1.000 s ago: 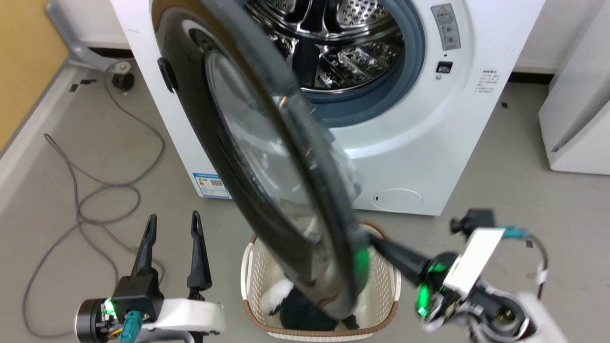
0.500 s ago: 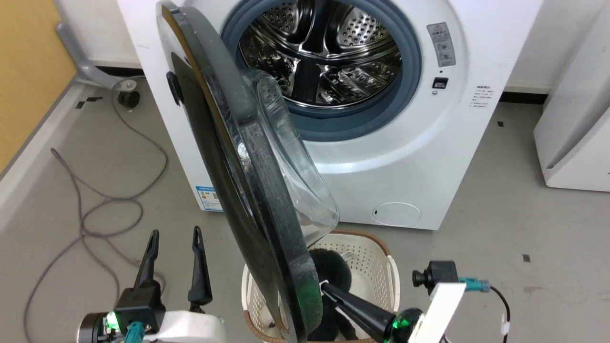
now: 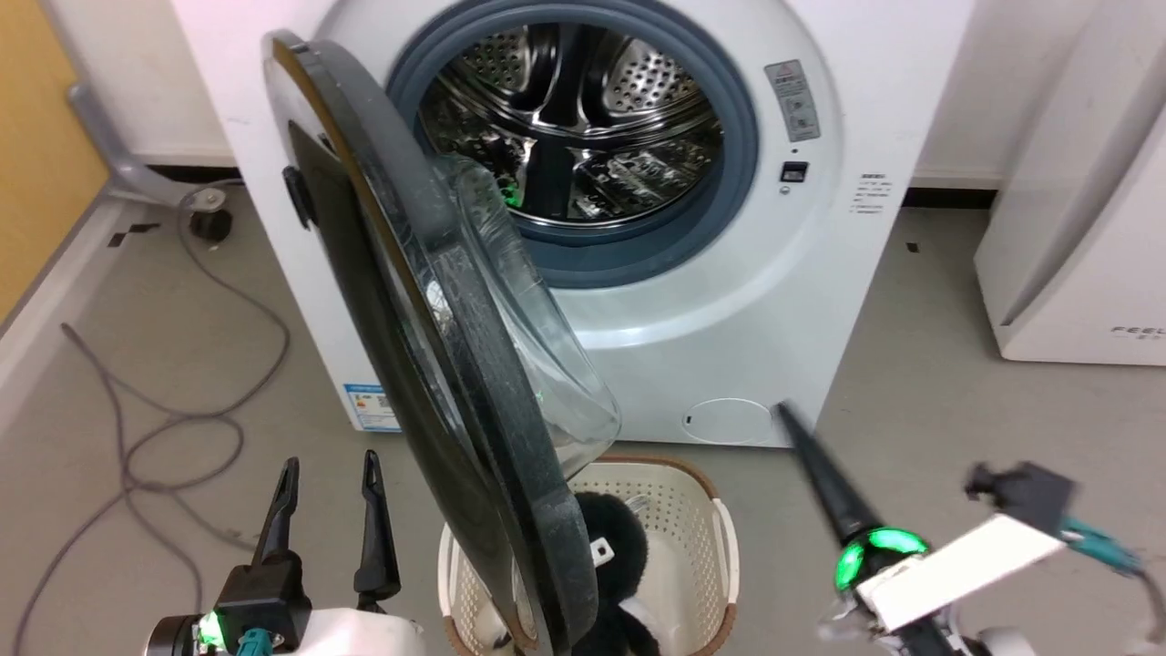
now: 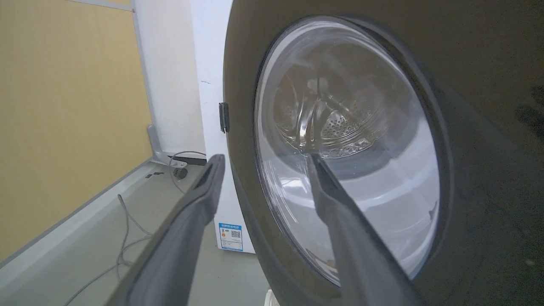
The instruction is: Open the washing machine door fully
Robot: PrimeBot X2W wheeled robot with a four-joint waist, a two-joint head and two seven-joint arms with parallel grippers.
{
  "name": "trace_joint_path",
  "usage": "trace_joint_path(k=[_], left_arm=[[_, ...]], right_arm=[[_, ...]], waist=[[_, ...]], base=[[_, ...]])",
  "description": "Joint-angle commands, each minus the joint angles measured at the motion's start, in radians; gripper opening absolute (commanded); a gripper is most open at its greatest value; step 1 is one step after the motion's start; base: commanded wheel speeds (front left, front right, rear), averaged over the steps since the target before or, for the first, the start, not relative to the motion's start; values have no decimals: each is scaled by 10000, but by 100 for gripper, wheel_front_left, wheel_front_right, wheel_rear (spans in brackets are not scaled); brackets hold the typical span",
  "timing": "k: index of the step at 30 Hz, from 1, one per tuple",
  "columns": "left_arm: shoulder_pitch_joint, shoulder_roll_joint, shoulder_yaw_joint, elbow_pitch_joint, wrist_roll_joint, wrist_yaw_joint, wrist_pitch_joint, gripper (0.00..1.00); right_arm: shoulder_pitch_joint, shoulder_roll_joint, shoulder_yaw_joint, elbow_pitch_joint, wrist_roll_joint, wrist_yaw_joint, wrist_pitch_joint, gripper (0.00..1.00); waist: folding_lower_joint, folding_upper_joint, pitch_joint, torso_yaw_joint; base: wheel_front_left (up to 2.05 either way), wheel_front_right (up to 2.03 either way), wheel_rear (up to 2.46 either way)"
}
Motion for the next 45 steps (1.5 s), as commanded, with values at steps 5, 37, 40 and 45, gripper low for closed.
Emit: trace_joint_path(k=[5,37,40,45], left_arm=[[128,8,77,-69,30,-16,-55,100],[52,8,203,-177,78,-41,-55,100],[58,8,209,-189,69,-42,-55,100],[33,8,289,-282,15,33,-55,100]], right_arm=[[-266,-886,141,-159,-1963,12,-2574,0],[1521,360,-2725,421,-12492,12,-3483,100],[1517,362,-2747,433,-12359,12,-3483,100],[1524,365,-2763,470,-12277,12,-3483,100]], waist=[[1,0,-34,-214],[1,0,185,-231],[1,0,176,-239],[1,0,165,-245]], base=[[0,0,0],[0,0,0],[0,0,0],[0,0,0]])
